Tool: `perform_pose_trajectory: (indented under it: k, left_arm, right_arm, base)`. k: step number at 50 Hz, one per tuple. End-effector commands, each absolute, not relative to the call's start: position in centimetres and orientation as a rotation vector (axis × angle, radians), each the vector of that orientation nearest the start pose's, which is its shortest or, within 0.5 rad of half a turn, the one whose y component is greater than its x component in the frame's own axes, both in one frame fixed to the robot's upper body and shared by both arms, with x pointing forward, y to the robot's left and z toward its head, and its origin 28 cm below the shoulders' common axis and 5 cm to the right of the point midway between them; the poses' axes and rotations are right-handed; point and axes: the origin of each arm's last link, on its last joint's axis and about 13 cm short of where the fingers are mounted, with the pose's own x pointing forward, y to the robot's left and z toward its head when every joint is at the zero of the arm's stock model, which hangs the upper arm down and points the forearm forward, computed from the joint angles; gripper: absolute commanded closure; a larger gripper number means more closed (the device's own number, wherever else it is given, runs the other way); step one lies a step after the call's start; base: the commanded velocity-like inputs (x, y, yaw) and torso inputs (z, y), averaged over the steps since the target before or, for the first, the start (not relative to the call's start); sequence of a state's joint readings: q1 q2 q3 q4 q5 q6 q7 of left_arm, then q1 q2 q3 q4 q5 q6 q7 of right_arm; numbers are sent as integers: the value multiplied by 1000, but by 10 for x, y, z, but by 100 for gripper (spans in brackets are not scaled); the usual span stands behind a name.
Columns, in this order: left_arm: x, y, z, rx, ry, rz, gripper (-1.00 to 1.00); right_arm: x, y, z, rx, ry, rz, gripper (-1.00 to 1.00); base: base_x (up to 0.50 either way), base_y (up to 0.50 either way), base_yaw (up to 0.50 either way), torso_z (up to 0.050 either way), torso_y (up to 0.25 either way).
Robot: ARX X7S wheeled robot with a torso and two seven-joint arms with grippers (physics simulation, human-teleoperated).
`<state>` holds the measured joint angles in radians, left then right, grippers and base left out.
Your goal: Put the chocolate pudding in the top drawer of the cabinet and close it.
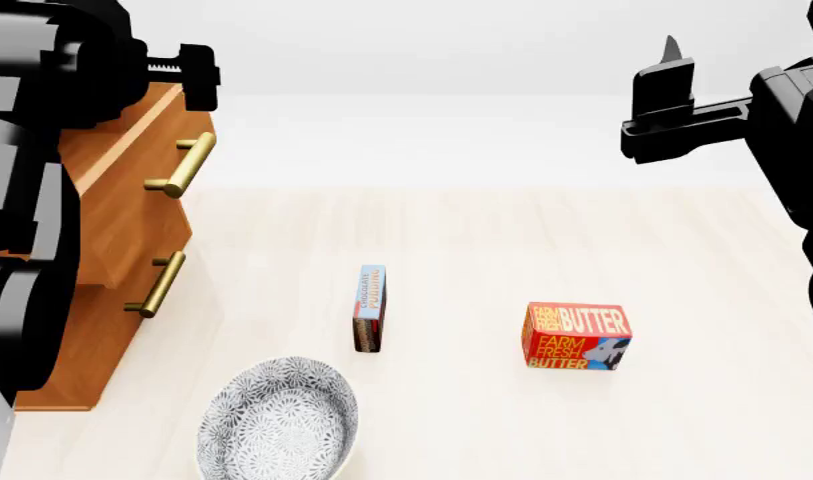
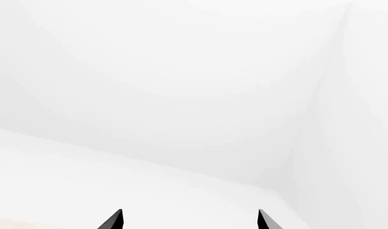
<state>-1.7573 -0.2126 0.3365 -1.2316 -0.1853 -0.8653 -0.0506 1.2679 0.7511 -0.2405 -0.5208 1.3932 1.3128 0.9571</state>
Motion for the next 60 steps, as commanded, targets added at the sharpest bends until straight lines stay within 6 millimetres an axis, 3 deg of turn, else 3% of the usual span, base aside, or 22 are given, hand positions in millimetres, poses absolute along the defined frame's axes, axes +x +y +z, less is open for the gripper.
perform_pose_trajectory:
  k: [1, 29, 60]
  left_arm:
    - [408, 293, 312, 98, 421, 273, -100]
    - [410, 296, 273, 98, 496, 274, -100]
    - [406, 264, 252, 69, 520, 59, -100]
  right_arm:
    - [230, -151, 326, -315, -153, -128, -100]
    - [235, -150, 320, -311, -140, -137, -100]
    - [235, -150, 316, -319, -135, -142, -100]
  base:
    - [0, 0, 0, 0, 0]
    - [0, 0, 0, 0, 0]
    - [0, 0, 0, 0, 0]
